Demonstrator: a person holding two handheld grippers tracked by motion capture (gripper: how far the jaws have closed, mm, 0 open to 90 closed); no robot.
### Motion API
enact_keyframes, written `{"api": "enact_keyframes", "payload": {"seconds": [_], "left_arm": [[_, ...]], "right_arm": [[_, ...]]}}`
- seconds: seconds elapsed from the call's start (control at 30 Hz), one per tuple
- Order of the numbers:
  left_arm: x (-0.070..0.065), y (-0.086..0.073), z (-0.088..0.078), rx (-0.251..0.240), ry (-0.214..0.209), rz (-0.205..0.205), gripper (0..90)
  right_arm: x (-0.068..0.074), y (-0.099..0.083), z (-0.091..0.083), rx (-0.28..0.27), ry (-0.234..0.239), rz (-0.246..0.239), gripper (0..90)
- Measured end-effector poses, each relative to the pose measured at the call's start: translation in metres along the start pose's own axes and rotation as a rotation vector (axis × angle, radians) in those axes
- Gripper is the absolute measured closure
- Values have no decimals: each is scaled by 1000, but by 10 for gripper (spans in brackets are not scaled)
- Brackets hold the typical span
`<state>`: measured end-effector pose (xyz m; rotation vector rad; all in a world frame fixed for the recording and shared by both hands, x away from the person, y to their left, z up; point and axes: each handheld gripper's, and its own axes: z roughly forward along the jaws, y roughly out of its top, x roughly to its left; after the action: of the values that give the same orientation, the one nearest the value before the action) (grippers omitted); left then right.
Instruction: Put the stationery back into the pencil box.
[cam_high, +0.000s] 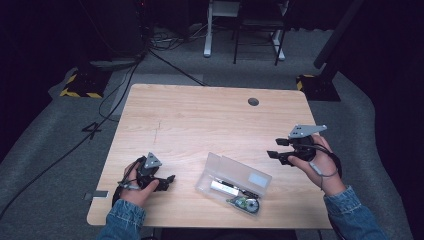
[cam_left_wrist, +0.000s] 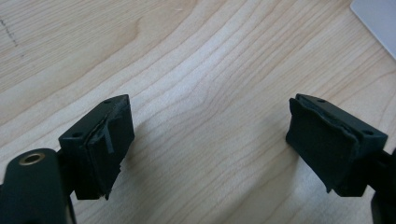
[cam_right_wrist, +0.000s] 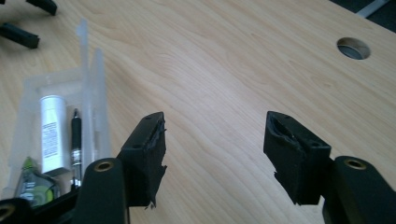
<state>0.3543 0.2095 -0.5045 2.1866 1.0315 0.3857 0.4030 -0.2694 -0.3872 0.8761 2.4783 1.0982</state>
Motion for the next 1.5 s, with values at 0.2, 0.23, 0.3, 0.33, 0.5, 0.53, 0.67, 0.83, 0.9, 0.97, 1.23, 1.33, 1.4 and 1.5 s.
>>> {"api": "enact_keyframes", "payload": {"seconds": [0.2,0.23,0.3,0.33,0.5,0.53,0.67,0.83,0.9,0.97,1.23,1.33,1.4,1.5], "left_arm": [[1,-3,-3,-2,7,-4,149],[1,-3,-3,-3,9,-7,149],[1,-4,-3,-1,8,-11,149],[1,-4,-3,-1,4,-12,149],[1,-4,-4,0,8,-9,148],[1,-4,-3,0,8,-9,148],[1,-4,-3,0,8,-9,148],[1,-4,-3,0,7,-10,148],[1,-4,-3,0,7,-9,148],[1,-4,-3,0,8,-9,148],[1,-4,-3,1,6,-9,147],[1,-4,-3,2,6,-9,146],[1,-4,-3,2,6,-8,146],[1,-4,-3,1,6,-8,145]], "right_arm": [[-20,-15,-6,-22,-32,40,384],[-23,-18,-6,-23,-40,48,382],[-28,-25,-9,-35,-49,69,381],[-30,-30,-9,-41,-51,83,380],[-39,-51,-9,-46,-51,124,372],[-41,-57,-9,-53,-56,136,372],[-52,-78,-2,-48,-75,167,371],[-63,-100,14,-25,-114,179,366],[-66,-106,20,-22,-114,191,364],[-67,-110,25,-16,-113,184,357],[-67,-118,42,15,-136,152,242],[-67,-119,45,12,-124,141,146],[-67,-118,46,19,-114,129,128],[-66,-118,47,27,-104,119,91]]}}
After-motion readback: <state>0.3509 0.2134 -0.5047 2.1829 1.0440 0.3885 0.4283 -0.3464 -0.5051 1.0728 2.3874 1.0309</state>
